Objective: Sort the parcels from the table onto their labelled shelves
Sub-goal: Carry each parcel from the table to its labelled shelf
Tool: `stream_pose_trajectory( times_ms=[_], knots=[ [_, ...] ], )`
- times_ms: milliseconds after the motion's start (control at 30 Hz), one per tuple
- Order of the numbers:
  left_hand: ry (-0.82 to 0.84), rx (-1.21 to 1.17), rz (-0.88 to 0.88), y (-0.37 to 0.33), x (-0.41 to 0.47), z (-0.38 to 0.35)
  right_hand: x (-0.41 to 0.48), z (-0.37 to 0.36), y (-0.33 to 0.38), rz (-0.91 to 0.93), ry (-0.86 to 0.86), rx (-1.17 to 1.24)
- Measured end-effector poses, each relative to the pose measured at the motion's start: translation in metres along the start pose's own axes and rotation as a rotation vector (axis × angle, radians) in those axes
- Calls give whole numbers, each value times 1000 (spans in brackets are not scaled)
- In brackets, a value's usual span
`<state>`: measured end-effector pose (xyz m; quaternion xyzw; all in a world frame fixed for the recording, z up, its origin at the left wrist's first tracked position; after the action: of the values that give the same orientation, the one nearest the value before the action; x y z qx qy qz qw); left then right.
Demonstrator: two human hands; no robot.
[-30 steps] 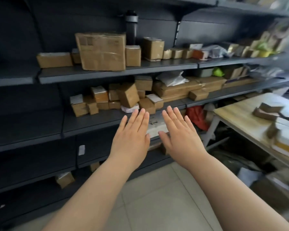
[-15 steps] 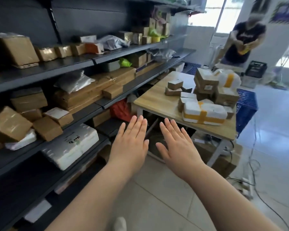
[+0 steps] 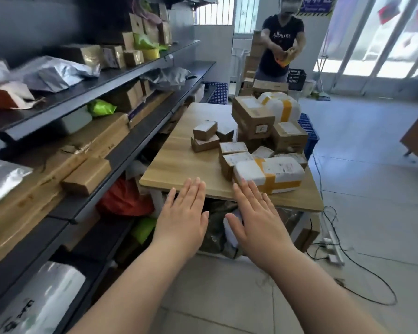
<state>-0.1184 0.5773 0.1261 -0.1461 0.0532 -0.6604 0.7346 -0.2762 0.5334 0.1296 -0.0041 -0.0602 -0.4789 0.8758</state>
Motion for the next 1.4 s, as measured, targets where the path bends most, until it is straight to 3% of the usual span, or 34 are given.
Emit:
stream_pose_trajectory(
  times_ms=[300, 733, 1067, 1267, 1400],
  knots=[
    [239, -18, -84, 4, 132, -78, 85, -53, -85, -225, 105, 2],
    [301, -85, 137, 9, 344, -137, 306, -98, -200, -80, 292, 80],
    [295, -110, 271, 105, 427, -145, 434, -139, -163, 41, 338, 114],
    [243, -166, 219, 186, 513, -130, 522, -166, -120, -39, 303, 178],
    [218, -379, 288, 229, 569, -139, 581, -190, -101, -184, 324, 334]
  ],
)
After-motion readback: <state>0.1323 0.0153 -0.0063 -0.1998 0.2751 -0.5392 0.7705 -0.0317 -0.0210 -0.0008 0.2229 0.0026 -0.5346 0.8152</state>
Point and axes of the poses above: each hand's wrist, its own x-axis towards the middle knuckle, its own z-axis out of the back of the hand, y = z × x, the point moved 1 cm from there along x, towards the middle knuckle, and after that the axes turned 13 degrees about -x, right-handed, at the moved point
